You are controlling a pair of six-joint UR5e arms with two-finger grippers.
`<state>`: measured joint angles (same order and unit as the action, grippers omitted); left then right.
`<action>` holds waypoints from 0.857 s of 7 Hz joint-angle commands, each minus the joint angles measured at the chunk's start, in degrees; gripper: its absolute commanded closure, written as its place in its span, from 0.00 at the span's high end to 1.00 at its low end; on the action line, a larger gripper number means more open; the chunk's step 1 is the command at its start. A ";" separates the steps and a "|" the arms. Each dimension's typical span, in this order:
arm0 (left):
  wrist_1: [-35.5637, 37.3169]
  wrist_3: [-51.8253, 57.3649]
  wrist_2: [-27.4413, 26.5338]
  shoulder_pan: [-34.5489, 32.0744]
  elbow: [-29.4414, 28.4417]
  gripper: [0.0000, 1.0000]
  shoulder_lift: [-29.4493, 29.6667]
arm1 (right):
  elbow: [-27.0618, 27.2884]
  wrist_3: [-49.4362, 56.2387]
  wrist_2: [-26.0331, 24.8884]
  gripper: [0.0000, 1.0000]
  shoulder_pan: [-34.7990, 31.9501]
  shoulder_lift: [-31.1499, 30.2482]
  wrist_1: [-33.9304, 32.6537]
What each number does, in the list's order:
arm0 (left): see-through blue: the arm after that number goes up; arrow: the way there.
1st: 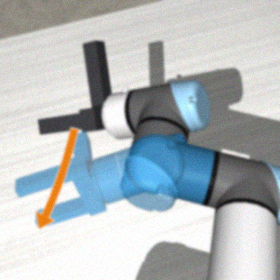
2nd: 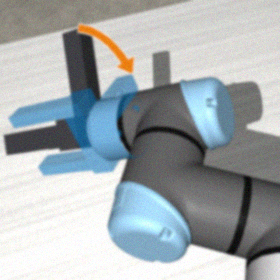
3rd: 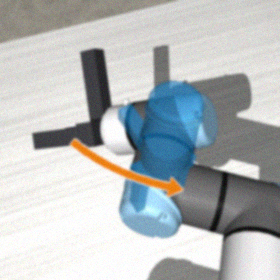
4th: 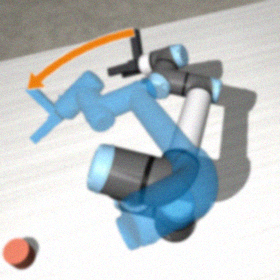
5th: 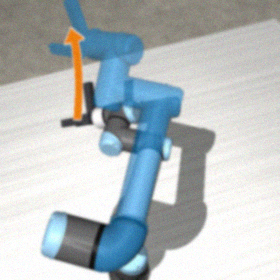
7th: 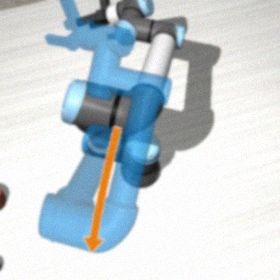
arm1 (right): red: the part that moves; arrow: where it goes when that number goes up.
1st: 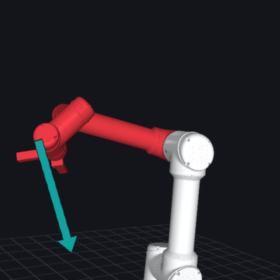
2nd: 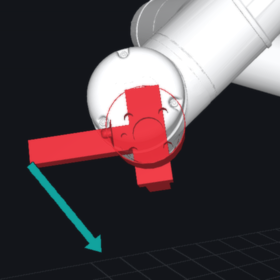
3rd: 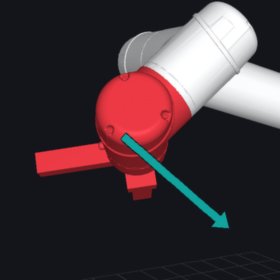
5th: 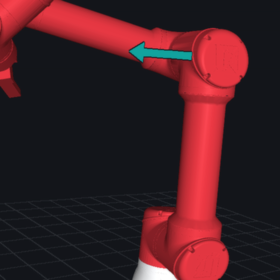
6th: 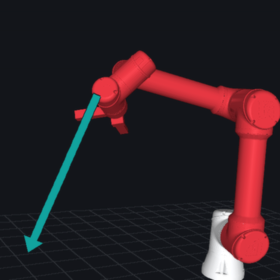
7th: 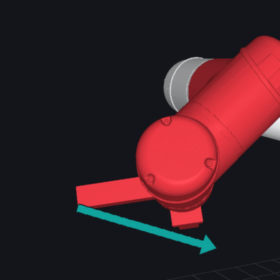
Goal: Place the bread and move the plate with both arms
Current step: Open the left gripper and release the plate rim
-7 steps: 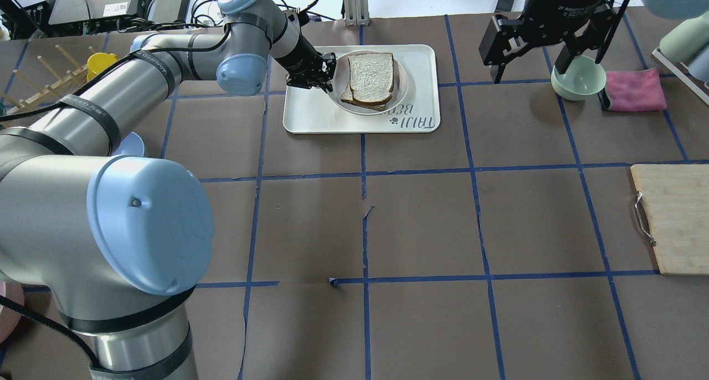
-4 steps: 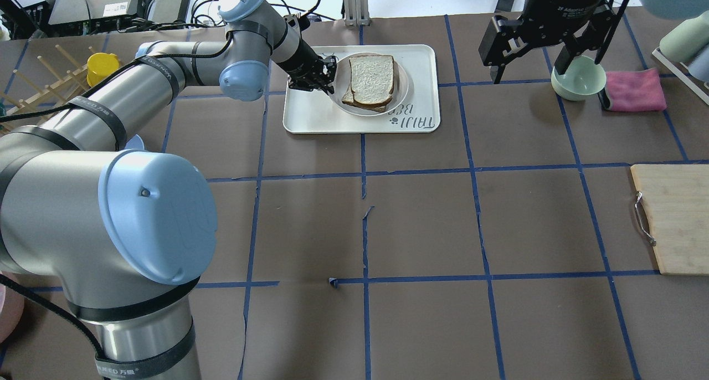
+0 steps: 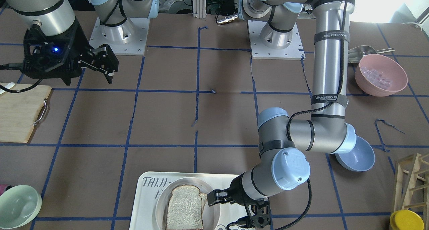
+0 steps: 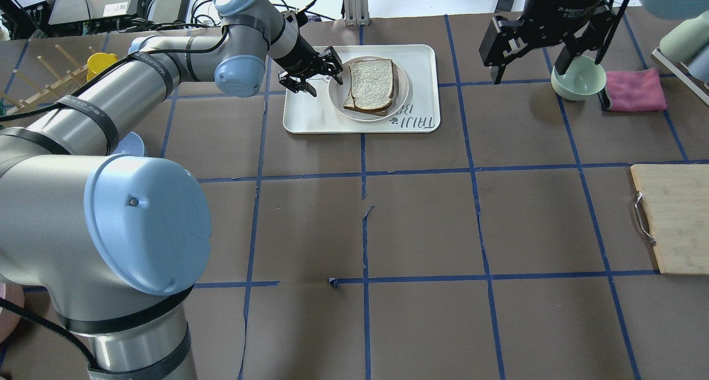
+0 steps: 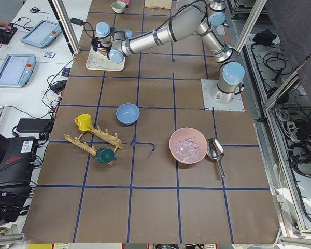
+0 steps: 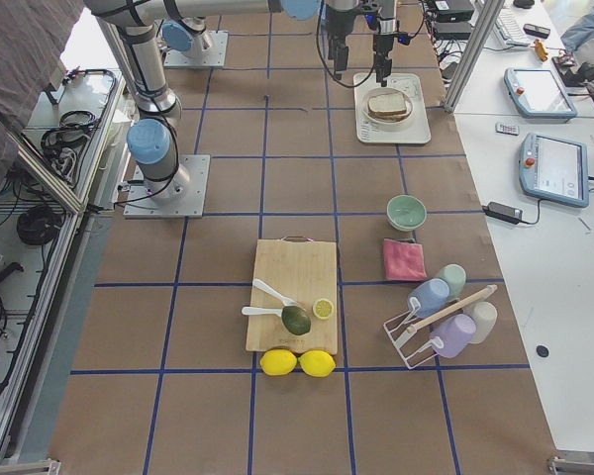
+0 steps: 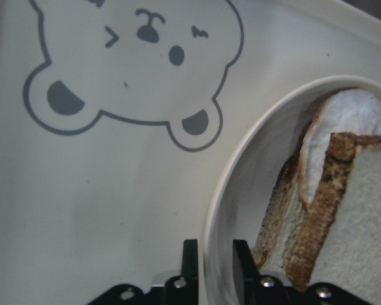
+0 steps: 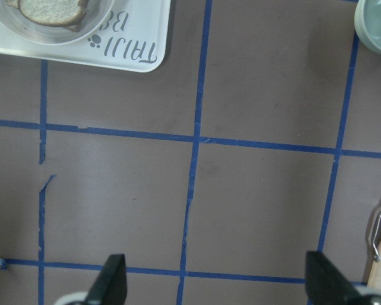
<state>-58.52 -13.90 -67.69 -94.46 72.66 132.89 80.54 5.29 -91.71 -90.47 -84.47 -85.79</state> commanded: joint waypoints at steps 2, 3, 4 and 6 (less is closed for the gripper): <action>-17.28 3.16 -9.03 1.12 -0.15 1.00 -10.68 | 0.06 0.07 -0.05 1.00 0.03 0.01 -0.07; -22.73 6.05 -9.30 2.86 0.20 1.00 -14.55 | 0.06 0.07 0.04 1.00 0.03 -0.08 -0.07; -25.31 6.95 -9.48 4.71 0.90 1.00 -17.98 | 0.06 -0.02 0.04 1.00 0.03 -0.26 -0.07; -26.21 7.92 -17.24 5.69 8.16 1.00 -25.45 | -0.12 -0.98 1.79 1.00 -0.32 -0.35 -0.69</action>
<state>-84.03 -6.69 -80.05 -89.29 76.64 112.04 80.48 4.81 -90.71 -90.68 -84.79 -86.10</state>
